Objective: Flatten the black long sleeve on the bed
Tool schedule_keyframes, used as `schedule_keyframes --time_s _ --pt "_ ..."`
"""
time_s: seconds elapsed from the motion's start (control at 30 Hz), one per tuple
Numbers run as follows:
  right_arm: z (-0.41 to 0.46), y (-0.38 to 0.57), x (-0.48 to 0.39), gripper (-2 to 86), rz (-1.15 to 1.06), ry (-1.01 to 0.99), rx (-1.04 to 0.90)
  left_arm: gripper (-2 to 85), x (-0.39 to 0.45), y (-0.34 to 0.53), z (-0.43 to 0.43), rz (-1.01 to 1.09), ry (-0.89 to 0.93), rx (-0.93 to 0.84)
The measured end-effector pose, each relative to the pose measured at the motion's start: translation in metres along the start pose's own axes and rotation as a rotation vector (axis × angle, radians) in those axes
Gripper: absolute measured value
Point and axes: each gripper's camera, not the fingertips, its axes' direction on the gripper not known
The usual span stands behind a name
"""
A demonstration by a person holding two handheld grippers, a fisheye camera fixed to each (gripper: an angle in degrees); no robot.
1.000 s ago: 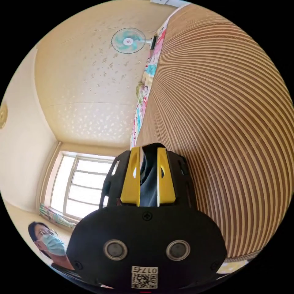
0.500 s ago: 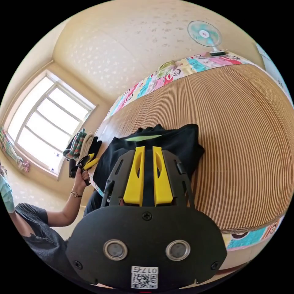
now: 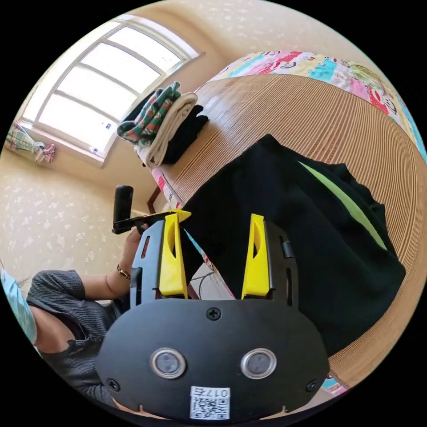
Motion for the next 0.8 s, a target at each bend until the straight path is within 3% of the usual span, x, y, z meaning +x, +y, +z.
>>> schedule_keyframes --time_s 0.1,0.2,0.3,0.37,0.47,0.57,0.63,0.73,0.8 --pt "0.008 -0.059 -0.015 24.8 0.007 0.051 -0.111 5.1 0.054 0.006 0.008 0.166 -0.087 0.002" --pt "0.050 -0.111 -0.021 23.0 0.031 0.154 -0.398 4.2 0.099 0.022 0.026 0.322 -0.117 0.019" --pt "0.092 -0.125 -0.021 15.7 -0.040 0.290 -0.572 3.9 0.124 0.038 0.049 0.398 -0.165 0.013" --pt "0.082 -0.117 -0.014 12.2 -0.048 0.261 -0.563 4.0 0.121 0.046 0.058 0.371 -0.241 -0.008" --pt "0.006 -0.075 0.000 9.3 -0.057 0.142 -0.349 4.3 0.100 0.061 0.041 0.376 -0.125 0.002" --pt "-0.100 0.021 0.039 8.2 -0.037 0.007 -0.016 6.4 0.072 0.079 0.011 0.400 0.029 0.054" --pt "-0.172 0.137 0.096 8.1 0.021 -0.134 0.312 8.8 0.051 0.084 0.001 0.366 0.069 0.059" --pt "-0.196 0.283 0.181 8.4 0.175 -0.309 0.582 10.0 0.023 0.083 0.008 0.320 0.051 0.001" --pt "-0.183 0.350 0.222 9.3 0.331 -0.307 0.620 10.8 0.010 0.080 0.026 0.284 0.054 -0.054"
